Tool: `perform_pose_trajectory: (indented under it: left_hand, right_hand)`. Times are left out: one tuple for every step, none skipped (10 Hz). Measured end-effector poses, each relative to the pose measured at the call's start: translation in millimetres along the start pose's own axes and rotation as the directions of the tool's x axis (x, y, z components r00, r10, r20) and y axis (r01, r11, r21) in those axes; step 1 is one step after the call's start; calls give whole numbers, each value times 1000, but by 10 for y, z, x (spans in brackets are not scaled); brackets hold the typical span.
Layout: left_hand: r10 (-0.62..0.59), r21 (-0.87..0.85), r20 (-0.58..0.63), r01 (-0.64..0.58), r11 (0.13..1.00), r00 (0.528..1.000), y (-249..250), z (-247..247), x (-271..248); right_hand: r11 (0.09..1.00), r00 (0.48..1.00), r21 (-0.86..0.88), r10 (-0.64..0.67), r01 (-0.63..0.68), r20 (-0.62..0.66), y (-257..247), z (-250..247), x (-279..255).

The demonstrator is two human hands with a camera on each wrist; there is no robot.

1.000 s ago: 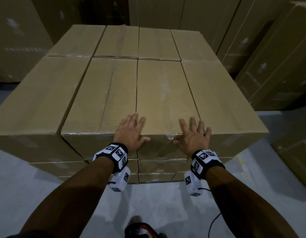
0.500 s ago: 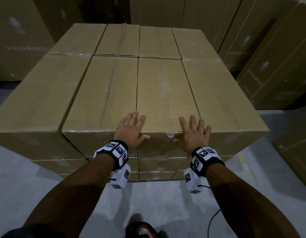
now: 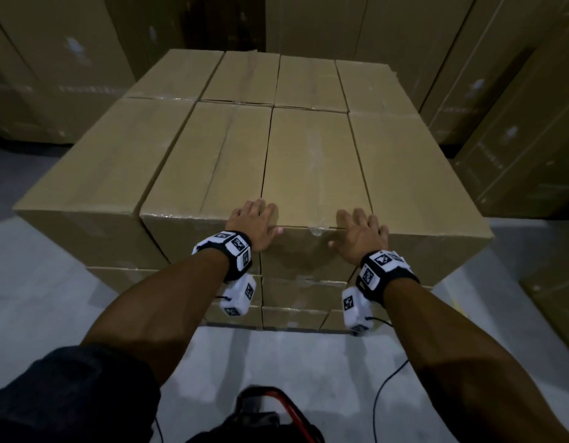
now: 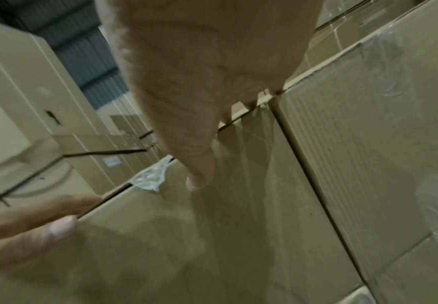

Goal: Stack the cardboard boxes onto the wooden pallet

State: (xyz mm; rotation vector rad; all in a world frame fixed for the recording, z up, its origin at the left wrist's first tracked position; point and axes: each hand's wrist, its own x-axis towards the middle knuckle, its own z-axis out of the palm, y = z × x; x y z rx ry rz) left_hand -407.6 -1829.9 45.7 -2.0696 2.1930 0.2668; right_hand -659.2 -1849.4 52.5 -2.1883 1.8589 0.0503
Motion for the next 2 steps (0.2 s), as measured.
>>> perform_pose_trajectory:
  left_hand:
    - [-32, -29, -45, 30, 999, 998, 77, 61, -218]
    - [-103, -86, -91, 95, 992, 991, 173, 180, -529]
  right_hand:
    - [999, 994, -14, -45, 44, -97, 14, 99, -155]
    - [997, 979, -38, -77, 71, -188, 37, 279, -314]
